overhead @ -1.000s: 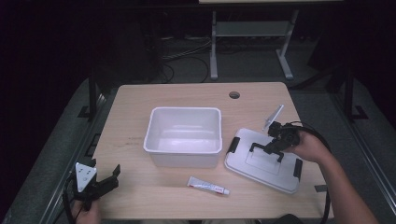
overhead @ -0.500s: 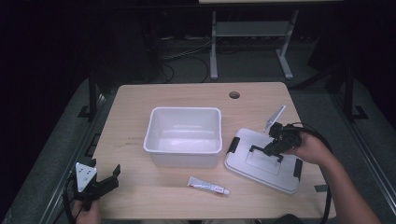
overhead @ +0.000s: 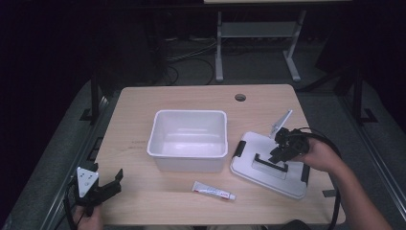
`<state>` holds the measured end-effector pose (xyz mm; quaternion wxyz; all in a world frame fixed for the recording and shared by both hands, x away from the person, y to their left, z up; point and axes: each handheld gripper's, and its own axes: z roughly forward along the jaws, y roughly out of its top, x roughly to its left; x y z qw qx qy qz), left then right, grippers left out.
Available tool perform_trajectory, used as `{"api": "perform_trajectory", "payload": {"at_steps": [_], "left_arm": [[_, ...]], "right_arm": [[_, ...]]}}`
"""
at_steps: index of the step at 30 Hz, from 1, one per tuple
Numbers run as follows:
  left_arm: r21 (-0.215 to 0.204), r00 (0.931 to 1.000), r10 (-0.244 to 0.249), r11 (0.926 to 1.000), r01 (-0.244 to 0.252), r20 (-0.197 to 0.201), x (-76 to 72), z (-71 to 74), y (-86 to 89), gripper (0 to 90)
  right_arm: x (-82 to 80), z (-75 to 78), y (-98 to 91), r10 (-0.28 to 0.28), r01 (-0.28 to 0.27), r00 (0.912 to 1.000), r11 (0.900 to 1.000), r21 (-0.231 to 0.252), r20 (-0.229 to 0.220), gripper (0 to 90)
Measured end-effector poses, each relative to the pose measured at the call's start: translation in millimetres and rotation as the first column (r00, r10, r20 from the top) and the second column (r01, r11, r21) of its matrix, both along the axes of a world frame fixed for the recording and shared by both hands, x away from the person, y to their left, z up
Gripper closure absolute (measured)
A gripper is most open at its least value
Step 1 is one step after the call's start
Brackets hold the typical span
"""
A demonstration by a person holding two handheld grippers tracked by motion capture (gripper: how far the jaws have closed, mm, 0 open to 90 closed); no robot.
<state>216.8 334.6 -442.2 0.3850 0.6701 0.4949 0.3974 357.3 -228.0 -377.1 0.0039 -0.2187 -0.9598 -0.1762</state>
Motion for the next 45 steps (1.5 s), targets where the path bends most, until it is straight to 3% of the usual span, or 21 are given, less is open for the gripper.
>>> {"api": "perform_trajectory", "payload": {"at_steps": [18,40,45], "left_arm": [[-0.003,1.0000,0.000,1.0000,0.000,0.002,-0.1,0.2,-0.1,15.0],[0.006,1.0000,-0.005,1.0000,0.005,0.005,-0.6,1.1,0.0,15.0],[0.000,1.0000,0.000,1.0000,0.000,0.007,-0.7,1.3,0.7,15.0]], "right_arm": [[-24.1,10.9,24.2,0.066,-0.066,0.9974,0.9978,-0.009,0.030,58.2],[-49.4,1.5,65.7,0.162,-0.162,0.9860,0.9867,-0.015,0.037,51.2],[-54.2,-5.1,75.0,0.181,-0.181,0.9832,0.9835,-0.007,0.025,45.5]]}}
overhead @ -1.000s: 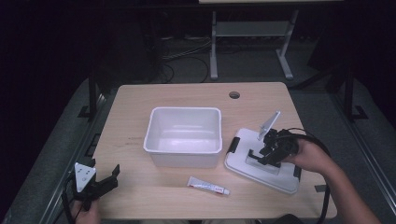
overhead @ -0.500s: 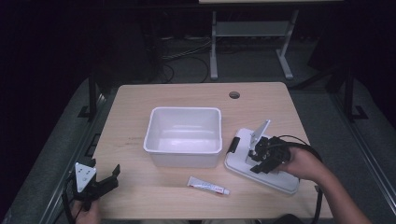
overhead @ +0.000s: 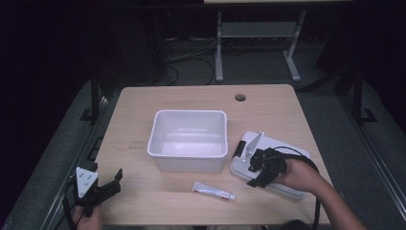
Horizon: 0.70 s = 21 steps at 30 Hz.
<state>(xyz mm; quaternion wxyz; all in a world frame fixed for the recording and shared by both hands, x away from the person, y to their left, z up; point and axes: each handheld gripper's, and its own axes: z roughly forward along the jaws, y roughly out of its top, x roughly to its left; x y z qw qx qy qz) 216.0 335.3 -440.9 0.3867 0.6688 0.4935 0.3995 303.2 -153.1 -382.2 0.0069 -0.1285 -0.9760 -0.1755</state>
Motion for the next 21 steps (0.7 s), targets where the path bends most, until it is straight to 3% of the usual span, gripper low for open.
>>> {"api": "perform_trajectory", "payload": {"at_steps": [21], "left_arm": [[0.001,1.0000,0.000,1.0000,0.000,0.004,-0.5,0.4,0.0,15.0]], "right_arm": [[-17.1,-15.1,28.4,0.047,-0.047,0.9989,0.9988,0.017,-0.005,33.5]]}}
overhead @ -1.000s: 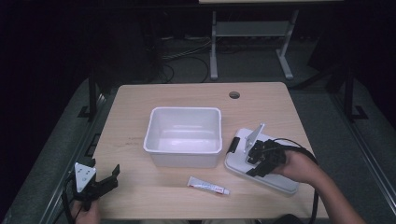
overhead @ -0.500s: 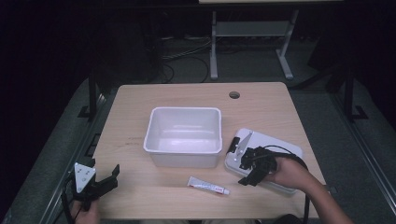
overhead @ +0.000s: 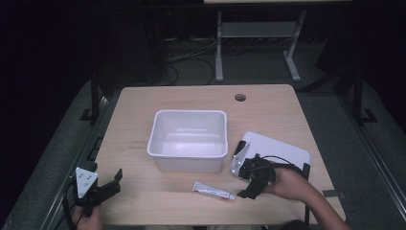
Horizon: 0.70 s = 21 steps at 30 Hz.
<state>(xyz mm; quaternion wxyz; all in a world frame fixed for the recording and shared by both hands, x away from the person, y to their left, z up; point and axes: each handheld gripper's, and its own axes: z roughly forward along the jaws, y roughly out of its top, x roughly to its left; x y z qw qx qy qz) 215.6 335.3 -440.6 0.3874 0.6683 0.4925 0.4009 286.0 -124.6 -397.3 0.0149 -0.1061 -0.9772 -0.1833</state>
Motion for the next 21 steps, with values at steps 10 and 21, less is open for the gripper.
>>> {"api": "perform_trajectory", "payload": {"at_steps": [10,21], "left_arm": [[0.002,1.0000,0.000,1.0000,0.000,0.000,-0.4,0.3,0.4,15.0],[0.003,1.0000,-0.001,1.0000,0.001,0.001,-0.5,0.4,0.1,15.0]], "right_arm": [[-7.2,-6.4,13.6,0.034,-0.034,0.9994,0.9994,-0.009,-0.002,30.5],[-9.9,-11.9,23.0,0.048,-0.048,0.9988,0.9987,-0.015,0.002,29.9]]}}
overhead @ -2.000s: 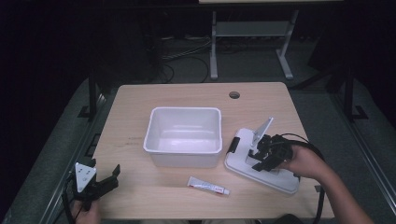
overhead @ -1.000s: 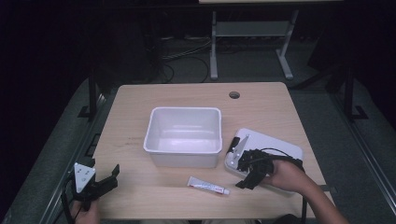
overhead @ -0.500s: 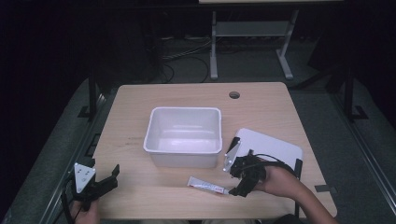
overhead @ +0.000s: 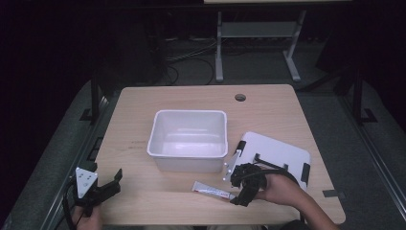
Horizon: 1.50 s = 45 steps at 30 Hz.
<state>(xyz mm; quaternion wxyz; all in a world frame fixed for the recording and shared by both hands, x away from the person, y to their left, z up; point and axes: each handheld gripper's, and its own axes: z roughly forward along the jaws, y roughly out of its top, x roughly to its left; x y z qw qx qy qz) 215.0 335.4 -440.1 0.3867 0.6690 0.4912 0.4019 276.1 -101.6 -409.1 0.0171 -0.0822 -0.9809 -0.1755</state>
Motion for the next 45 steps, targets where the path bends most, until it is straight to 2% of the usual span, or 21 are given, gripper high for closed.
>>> {"api": "perform_trajectory", "payload": {"at_steps": [6,20,45], "left_arm": [[-0.001,1.0000,0.002,1.0000,-0.002,0.000,-0.3,0.1,0.3,15.0],[-0.002,1.0000,0.003,1.0000,-0.003,0.002,-0.3,0.3,1.0,15.0],[-0.004,1.0000,0.003,1.0000,-0.003,0.004,-0.3,0.2,1.4,15.0]], "right_arm": [[-1.3,-3.2,6.5,0.017,-0.017,0.9998,0.9998,-0.010,0.011,30.9],[0.3,-10.8,20.3,0.033,-0.033,0.9995,0.9994,-0.010,0.000,34.8],[6.0,-21.8,36.7,0.056,-0.056,0.9984,0.9981,-0.024,-0.004,52.4]]}}
